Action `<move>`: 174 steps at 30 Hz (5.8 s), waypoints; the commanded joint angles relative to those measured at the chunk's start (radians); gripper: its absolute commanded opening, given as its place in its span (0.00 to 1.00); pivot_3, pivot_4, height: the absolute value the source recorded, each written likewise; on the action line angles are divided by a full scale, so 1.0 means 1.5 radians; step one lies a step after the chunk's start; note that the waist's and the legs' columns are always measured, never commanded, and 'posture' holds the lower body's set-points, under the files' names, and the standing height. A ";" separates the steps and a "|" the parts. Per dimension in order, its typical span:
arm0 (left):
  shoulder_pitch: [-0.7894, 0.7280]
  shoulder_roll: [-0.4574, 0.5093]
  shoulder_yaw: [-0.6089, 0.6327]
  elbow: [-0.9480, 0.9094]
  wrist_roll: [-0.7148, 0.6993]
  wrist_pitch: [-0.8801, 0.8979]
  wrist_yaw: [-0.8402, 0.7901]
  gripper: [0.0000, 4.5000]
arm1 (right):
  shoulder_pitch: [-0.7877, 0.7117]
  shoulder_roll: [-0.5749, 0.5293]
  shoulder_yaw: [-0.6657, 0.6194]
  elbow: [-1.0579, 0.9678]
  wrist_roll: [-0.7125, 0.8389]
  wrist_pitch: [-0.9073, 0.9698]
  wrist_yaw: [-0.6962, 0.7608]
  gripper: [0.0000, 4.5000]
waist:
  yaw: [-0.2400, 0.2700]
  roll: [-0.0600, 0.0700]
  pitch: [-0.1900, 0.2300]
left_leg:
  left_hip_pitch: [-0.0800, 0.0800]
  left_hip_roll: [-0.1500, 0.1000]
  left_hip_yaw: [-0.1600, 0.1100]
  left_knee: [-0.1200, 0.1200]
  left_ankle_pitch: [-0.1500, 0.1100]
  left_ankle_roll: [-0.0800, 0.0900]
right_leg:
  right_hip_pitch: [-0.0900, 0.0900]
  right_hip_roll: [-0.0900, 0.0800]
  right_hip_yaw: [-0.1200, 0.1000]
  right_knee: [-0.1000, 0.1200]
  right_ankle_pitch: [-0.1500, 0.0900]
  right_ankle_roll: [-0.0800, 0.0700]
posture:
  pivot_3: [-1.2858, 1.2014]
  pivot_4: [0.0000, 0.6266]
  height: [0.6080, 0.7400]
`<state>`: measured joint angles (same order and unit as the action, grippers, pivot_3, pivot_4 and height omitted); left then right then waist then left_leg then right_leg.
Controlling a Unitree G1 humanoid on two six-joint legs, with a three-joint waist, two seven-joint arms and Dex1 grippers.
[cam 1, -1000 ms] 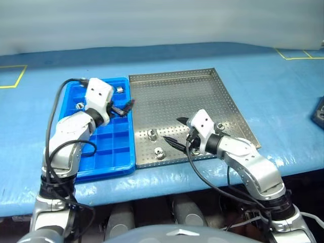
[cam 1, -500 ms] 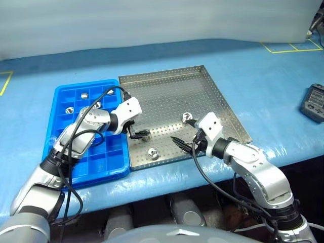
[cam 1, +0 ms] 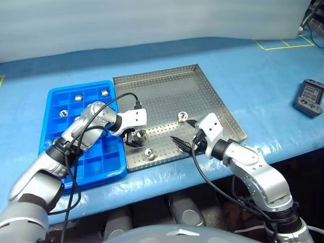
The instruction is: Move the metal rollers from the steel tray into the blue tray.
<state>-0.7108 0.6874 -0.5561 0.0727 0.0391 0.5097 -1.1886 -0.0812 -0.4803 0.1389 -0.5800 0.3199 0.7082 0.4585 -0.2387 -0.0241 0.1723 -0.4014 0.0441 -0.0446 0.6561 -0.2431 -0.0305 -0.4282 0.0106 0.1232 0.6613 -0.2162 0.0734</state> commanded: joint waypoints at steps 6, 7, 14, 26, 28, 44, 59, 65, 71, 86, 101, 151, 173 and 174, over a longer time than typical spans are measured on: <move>-0.014 -0.013 -0.010 0.032 0.035 -0.014 -0.036 0.77 | 0.002 0.008 -0.013 -0.025 0.001 -0.012 -0.006 1.00 | -0.003 0.000 0.000 | 0.000 0.000 0.000 0.000 0.000 0.000 | 0.000 0.000 0.000 0.000 0.000 0.000 | 0.42 0.24 1.00; -0.014 -0.012 -0.016 0.034 0.039 -0.016 -0.044 0.70 | 0.002 0.009 -0.013 -0.025 0.001 -0.012 -0.006 1.00 | -0.005 0.000 0.000 | 0.000 0.000 0.000 0.000 0.000 0.000 | 0.000 0.000 0.000 0.000 0.000 0.000 | 0.42 0.24 1.00; -0.008 -0.017 -0.021 0.029 0.056 -0.023 -0.060 0.37 | 0.000 0.012 -0.013 -0.023 0.001 -0.014 -0.007 1.00 | -0.012 0.000 0.000 | 0.000 0.000 0.000 -0.001 0.000 0.000 | 0.000 0.000 0.000 0.000 0.000 0.000 | 0.42 0.24 1.00; 0.098 -0.188 0.344 -0.159 -0.022 0.081 0.343 0.37 | -0.023 0.006 0.012 -0.018 0.002 -0.011 0.015 1.00 | 0.000 0.000 0.000 | -0.001 0.000 -0.001 0.000 0.000 0.000 | -0.001 0.000 0.000 0.000 0.000 0.001 | 0.44 0.24 1.00; 0.132 -0.229 0.418 -0.239 -0.033 0.117 0.423 0.37 | -0.036 0.008 0.023 -0.010 0.001 -0.011 0.022 1.00 | 0.004 0.000 0.000 | -0.001 0.000 -0.001 0.000 0.000 0.000 | 0.000 0.000 0.000 0.001 0.000 0.001 | 0.45 0.24 1.00; 0.472 -0.303 0.613 -0.642 -0.060 0.299 0.613 0.37 | -0.156 0.049 0.148 0.084 -0.011 -0.041 0.122 1.00 | 0.089 -0.001 0.000 | 0.000 0.000 -0.001 0.002 0.000 0.000 | 0.001 0.000 -0.001 0.001 0.000 0.001 | 0.53 0.24 1.00; 0.598 -0.321 0.578 -0.599 -0.111 0.308 0.625 0.37 | -0.151 0.059 0.164 0.073 -0.005 -0.036 0.155 1.00 | 0.114 -0.001 0.000 | 0.001 0.000 -0.001 0.003 0.000 0.000 | 0.002 0.000 -0.001 0.001 -0.002 -0.003 | 0.52 0.24 1.00; 0.592 -0.314 0.561 -0.553 -0.116 0.305 0.638 0.37 | -0.141 0.059 0.158 0.064 -0.008 -0.033 0.147 1.00 | 0.112 -0.001 0.000 | 0.001 0.000 -0.001 0.002 0.000 0.000 | 0.001 0.000 -0.001 0.000 -0.002 -0.003 | 0.51 0.24 1.00; 0.562 -0.305 0.563 -0.548 -0.137 0.300 0.631 0.81 | -0.129 0.054 0.145 0.048 -0.007 -0.027 0.133 1.00 | 0.107 -0.001 0.000 | 0.001 0.000 0.000 0.003 0.000 0.000 | 0.001 0.000 -0.001 0.000 -0.002 -0.003 | 0.50 0.24 1.00; 0.296 -0.016 0.388 -0.383 -0.197 0.106 0.303 0.99 | -0.061 -0.019 0.040 0.002 -0.005 0.015 0.089 1.00 | 0.089 -0.001 0.000 | 0.000 0.000 0.001 0.002 0.000 0.000 | 0.001 -0.001 -0.001 -0.001 -0.002 -0.004 | 0.47 0.24 1.00; 0.067 0.040 0.118 -0.135 -0.114 -0.064 0.002 0.99 | -0.001 -0.007 0.012 -0.053 0.002 0.040 0.039 1.00 | 0.037 0.000 0.000 | 0.000 0.000 0.000 -0.001 0.000 0.000 | 0.000 0.000 -0.001 -0.001 -0.001 -0.001 | 0.43 0.24 1.00; 0.018 -0.047 0.046 -0.099 0.029 -0.130 -0.086 0.37 | 0.026 0.007 0.002 -0.073 0.016 0.036 -0.005 1.00 | -0.026 0.000 0.000 | 0.000 0.000 0.000 -0.001 0.000 0.000 | 0.000 0.000 0.000 0.000 -0.001 -0.001 | 0.42 0.24 1.00; 0.435 -0.261 0.595 -0.681 -0.001 0.328 0.499 0.37 | -0.225 0.073 0.171 0.129 -0.010 -0.072 0.163 1.00 | 0.093 0.000 0.000 | 0.001 0.000 -0.001 0.000 0.000 0.000 | 0.001 0.000 -0.001 0.001 -0.001 0.000 | 0.56 0.24 1.00; 0.464 -0.269 0.601 -0.699 0.001 0.338 0.511 0.37 | -0.235 0.080 0.179 0.140 -0.013 -0.079 0.172 1.00 | 0.102 0.000 0.000 | 0.001 0.000 -0.001 0.000 0.000 0.000 | 0.001 0.000 -0.002 0.001 -0.001 0.000 | 0.56 0.24 1.00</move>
<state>-0.0378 0.2943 0.3161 -0.8914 0.0320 0.9945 -0.4536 -0.4094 -0.3721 0.3938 -0.3726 0.3013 0.6281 0.6920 -0.0862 -0.0246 0.1729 -0.4004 0.0442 -0.0472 0.6567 -0.2430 -0.0303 -0.4266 0.0103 0.1204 0.6628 -0.2170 0.0729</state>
